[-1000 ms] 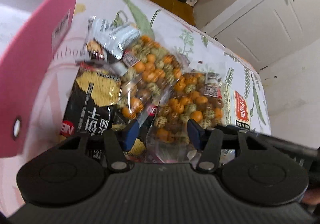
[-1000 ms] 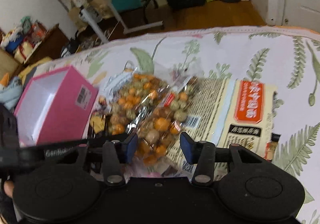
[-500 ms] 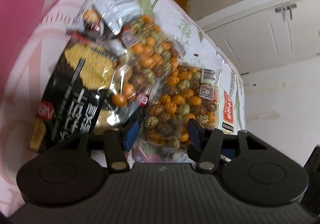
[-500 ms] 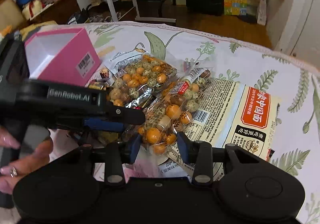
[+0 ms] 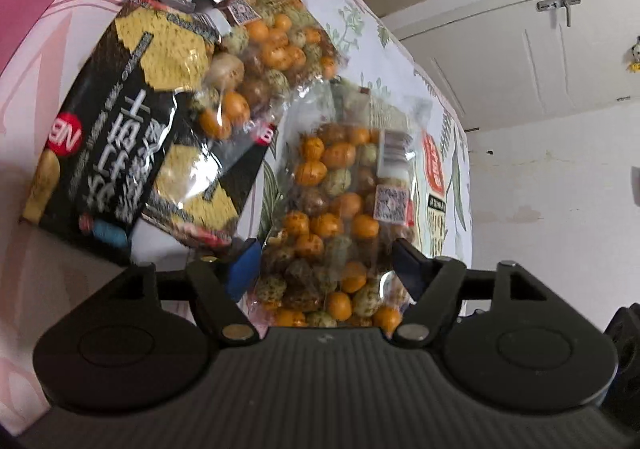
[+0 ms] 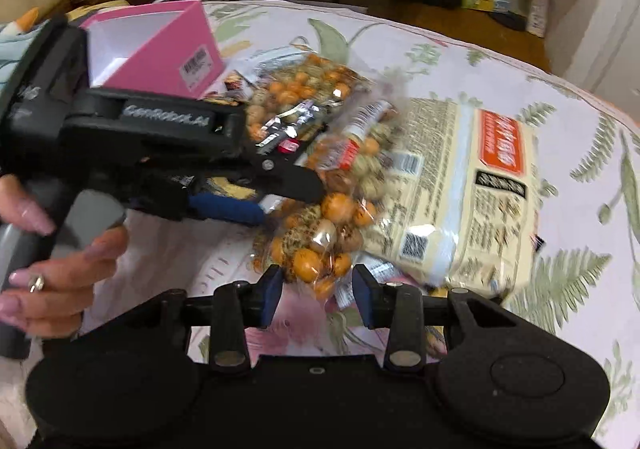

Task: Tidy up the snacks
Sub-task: 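Lower the left gripper onto the clear bag of coated nuts and grasp it, then lift the nut bag with the left gripper and carry it over the pink box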

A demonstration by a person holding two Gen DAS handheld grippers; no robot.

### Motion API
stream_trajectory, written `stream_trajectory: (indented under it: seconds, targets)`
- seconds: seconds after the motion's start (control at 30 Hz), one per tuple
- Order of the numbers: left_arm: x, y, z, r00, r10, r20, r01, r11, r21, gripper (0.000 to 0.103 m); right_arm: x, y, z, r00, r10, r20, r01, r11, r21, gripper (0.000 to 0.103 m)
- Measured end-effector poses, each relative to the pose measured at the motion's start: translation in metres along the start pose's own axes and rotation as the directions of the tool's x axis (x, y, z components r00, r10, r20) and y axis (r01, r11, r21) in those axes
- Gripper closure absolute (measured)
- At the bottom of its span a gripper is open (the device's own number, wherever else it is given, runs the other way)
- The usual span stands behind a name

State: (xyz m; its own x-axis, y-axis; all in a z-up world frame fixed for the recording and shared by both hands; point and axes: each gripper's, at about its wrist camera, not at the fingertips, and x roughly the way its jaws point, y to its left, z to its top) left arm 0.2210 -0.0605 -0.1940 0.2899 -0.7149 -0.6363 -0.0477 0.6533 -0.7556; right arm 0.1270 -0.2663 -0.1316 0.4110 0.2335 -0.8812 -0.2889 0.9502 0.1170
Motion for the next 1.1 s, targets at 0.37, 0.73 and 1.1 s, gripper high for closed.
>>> stream_trajectory:
  seconds: [0.37, 0.73, 1.1]
  targets:
    - [0.010, -0.017, -0.003, 0.999, 0.035, -0.001, -0.035, 0.996, 0.083, 0.031, 0.037, 0.025, 0.007, 0.993, -0.112, 0.021, 0.113, 0.989, -0.092, 0.018]
    - [0.014, 0.002, -0.007, 0.998, 0.049, -0.039, -0.049, 0.999, -0.016, 0.027, 0.026, 0.006, -0.001, 0.993, -0.115, -0.004, 0.115, 0.993, 0.036, 0.037]
    - [0.029, -0.002, -0.023, 0.998, -0.011, -0.066, 0.011, 1.000, -0.012, 0.020, 0.027, -0.012, -0.009, 0.997, 0.057, -0.051, -0.043, 0.969, 0.244, 0.044]
